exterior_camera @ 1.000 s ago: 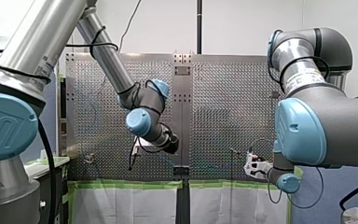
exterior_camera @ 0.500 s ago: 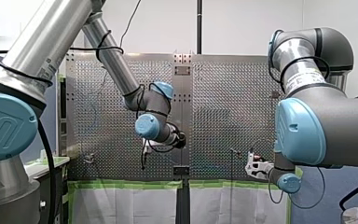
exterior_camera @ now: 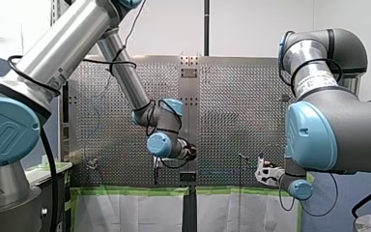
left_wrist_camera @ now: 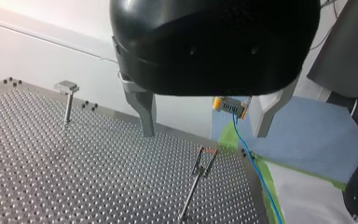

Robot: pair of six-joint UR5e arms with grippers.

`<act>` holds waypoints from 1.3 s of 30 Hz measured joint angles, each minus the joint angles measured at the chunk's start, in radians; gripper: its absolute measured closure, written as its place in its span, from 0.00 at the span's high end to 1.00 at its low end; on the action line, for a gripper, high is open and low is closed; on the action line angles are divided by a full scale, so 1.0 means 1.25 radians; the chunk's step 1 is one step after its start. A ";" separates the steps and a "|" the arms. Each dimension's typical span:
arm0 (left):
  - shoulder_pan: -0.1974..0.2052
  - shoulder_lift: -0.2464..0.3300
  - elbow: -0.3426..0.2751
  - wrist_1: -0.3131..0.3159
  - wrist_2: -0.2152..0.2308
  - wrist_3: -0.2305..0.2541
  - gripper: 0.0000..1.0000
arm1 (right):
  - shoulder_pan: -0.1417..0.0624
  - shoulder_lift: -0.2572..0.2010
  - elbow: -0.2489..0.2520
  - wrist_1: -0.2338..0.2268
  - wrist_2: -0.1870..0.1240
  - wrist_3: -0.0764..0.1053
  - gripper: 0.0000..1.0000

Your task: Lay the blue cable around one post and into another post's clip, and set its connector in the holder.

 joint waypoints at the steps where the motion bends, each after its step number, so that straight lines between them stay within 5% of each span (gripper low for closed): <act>1: 0.002 -0.002 0.000 0.005 -0.001 0.000 1.00 | 0.000 0.000 0.000 0.000 0.000 -0.001 0.21; 24: 0.017 -0.143 0.129 0.170 0.004 -0.021 1.00 | -0.001 0.000 -0.001 0.003 0.000 -0.005 0.21; 39: 0.011 -0.225 0.140 0.274 -0.003 -0.006 1.00 | 0.000 0.000 -0.001 0.003 0.001 -0.005 0.21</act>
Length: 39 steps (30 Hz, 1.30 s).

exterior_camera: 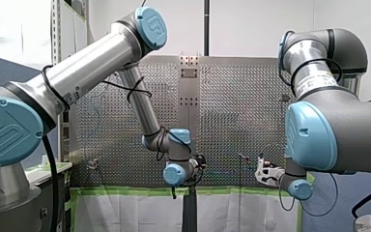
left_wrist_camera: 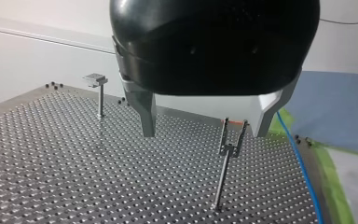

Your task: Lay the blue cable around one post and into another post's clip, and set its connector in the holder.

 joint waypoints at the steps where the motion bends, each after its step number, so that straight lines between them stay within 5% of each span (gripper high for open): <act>1: 0.000 -0.001 0.000 0.006 -0.002 0.003 1.00 | 0.000 0.000 0.000 0.000 0.000 0.000 0.21; 9: -0.001 -0.016 0.008 0.044 -0.010 0.035 1.00 | 0.000 0.000 0.000 -0.001 0.000 0.000 0.21; 24: -0.018 -0.100 0.066 0.012 -0.022 0.076 1.00 | 0.000 -0.001 0.000 0.002 0.000 0.000 0.21; 39: -0.028 -0.106 0.097 -0.001 -0.073 0.135 1.00 | 0.000 -0.001 0.000 0.007 0.001 -0.005 0.21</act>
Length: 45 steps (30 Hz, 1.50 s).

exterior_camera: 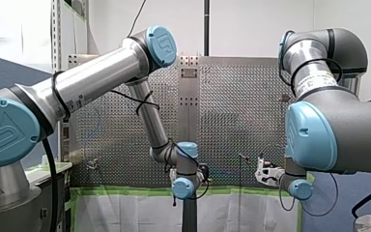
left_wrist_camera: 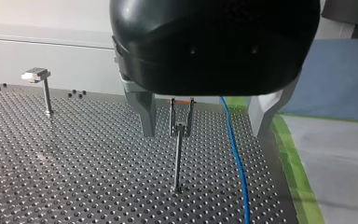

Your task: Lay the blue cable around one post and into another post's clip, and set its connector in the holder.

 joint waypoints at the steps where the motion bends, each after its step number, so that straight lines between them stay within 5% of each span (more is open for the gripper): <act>1: -0.001 0.000 0.002 -0.002 -0.002 0.003 1.00 | 0.000 0.000 0.000 0.000 0.000 0.000 0.21; 19: -0.005 -0.025 0.083 -0.099 -0.044 0.053 1.00 | 0.000 0.000 0.000 0.002 0.001 -0.001 0.21; 45: -0.007 -0.034 0.101 -0.149 -0.053 0.031 1.00 | 0.001 0.000 0.000 0.008 0.002 -0.008 0.21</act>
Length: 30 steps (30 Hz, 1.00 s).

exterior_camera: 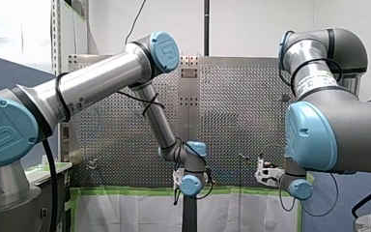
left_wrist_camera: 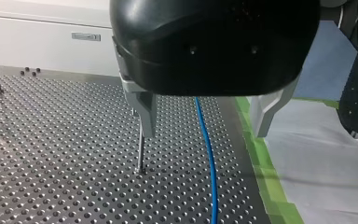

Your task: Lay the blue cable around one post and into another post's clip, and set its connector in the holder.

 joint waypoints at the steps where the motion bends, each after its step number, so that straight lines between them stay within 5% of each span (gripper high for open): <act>1: 0.001 0.000 0.000 -0.004 0.000 0.000 1.00 | 0.001 0.000 0.000 0.001 0.000 -0.002 0.21; 13: 0.005 0.000 0.000 -0.027 -0.002 -0.009 1.00 | 0.004 0.000 -0.002 0.003 0.000 -0.006 0.21; 30: 0.005 0.000 0.004 0.010 -0.003 -0.032 1.00 | -0.001 0.000 -0.002 0.005 0.001 -0.006 0.21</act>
